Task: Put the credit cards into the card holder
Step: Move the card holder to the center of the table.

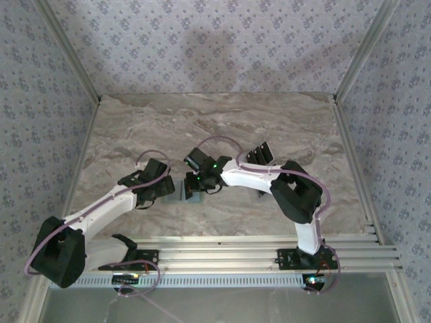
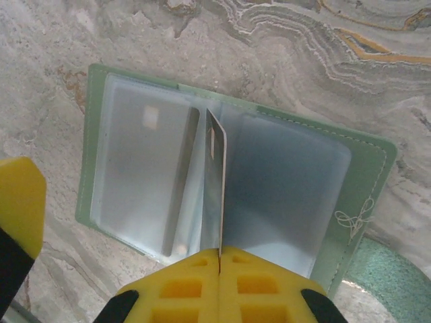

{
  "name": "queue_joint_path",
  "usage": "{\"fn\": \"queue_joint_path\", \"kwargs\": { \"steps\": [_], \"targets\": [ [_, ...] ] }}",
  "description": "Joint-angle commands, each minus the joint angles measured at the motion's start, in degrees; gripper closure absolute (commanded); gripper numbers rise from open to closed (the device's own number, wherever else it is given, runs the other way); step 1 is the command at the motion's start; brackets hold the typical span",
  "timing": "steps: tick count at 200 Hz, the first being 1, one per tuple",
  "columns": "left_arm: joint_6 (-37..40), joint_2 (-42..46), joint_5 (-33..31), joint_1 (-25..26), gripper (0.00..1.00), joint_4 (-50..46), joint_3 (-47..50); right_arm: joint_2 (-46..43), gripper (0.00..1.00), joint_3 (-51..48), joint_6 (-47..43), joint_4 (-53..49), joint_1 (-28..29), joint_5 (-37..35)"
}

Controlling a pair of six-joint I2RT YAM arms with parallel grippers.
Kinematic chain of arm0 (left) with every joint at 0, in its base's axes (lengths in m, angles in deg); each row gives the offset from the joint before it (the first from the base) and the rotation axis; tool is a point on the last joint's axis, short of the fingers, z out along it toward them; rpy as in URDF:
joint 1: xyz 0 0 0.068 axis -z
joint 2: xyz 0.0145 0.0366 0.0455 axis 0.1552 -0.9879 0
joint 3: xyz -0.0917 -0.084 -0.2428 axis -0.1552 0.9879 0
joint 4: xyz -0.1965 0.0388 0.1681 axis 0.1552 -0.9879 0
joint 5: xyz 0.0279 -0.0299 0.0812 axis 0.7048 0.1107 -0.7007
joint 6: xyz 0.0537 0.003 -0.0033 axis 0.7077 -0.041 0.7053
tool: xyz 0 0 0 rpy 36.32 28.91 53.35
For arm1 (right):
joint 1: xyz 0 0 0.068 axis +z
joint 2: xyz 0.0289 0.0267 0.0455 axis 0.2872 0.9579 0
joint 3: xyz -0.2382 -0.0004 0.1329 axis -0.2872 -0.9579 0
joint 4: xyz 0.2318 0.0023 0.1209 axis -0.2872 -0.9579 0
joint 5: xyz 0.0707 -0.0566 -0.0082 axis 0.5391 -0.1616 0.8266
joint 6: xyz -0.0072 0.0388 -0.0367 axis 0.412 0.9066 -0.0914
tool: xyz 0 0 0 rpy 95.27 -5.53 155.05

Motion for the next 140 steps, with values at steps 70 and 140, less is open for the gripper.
{"fn": "queue_joint_path", "kwargs": {
  "steps": [70,140],
  "targets": [
    [-0.59,-0.96,-0.35,1.14,0.06,0.32,-1.74,-1.21,1.0,-4.73,-2.62,-4.54,-3.22,-4.63],
    [-0.66,-1.45,0.26,2.47,0.06,0.84,-2.08,-3.67,1.0,-6.78,-7.64,-6.76,-9.02,-3.78]
  ]
}}
